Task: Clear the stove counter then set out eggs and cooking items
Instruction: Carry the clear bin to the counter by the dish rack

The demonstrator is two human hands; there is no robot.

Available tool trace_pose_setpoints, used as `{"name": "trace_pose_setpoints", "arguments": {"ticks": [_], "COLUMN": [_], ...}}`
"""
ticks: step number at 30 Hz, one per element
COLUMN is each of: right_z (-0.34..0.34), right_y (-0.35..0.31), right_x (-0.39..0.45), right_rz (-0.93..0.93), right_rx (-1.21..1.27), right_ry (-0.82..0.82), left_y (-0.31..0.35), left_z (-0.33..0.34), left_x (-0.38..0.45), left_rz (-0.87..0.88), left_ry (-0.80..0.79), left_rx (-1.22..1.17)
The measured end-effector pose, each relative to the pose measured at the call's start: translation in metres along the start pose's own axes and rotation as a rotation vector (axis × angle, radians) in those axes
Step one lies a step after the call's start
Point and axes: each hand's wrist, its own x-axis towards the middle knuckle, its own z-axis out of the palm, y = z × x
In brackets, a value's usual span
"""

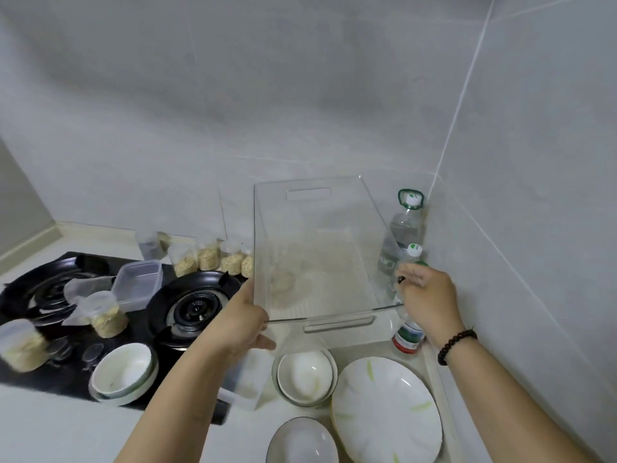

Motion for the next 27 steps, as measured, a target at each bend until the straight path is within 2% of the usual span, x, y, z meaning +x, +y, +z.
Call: {"name": "trace_pose_setpoints", "arguments": {"ticks": [6,15,27], "right_z": [0.013,0.075,0.173], "right_y": [-0.025,-0.066,-0.143], "right_x": [-0.02,-0.069,-0.241], "right_rz": [-0.043,-0.091,-0.117], "right_rx": [0.021,0.055,0.204], "right_ry": [-0.095,-0.305,-0.573], "left_y": [-0.015,-0.031,-0.081], "left_z": [-0.028,-0.103,-0.228], "left_x": [-0.032,-0.112,-0.291], "left_rz": [0.032,0.051,-0.082], "left_ry": [0.055,0.187,0.527], "left_rx": [-0.035,-0.054,-0.063]}}
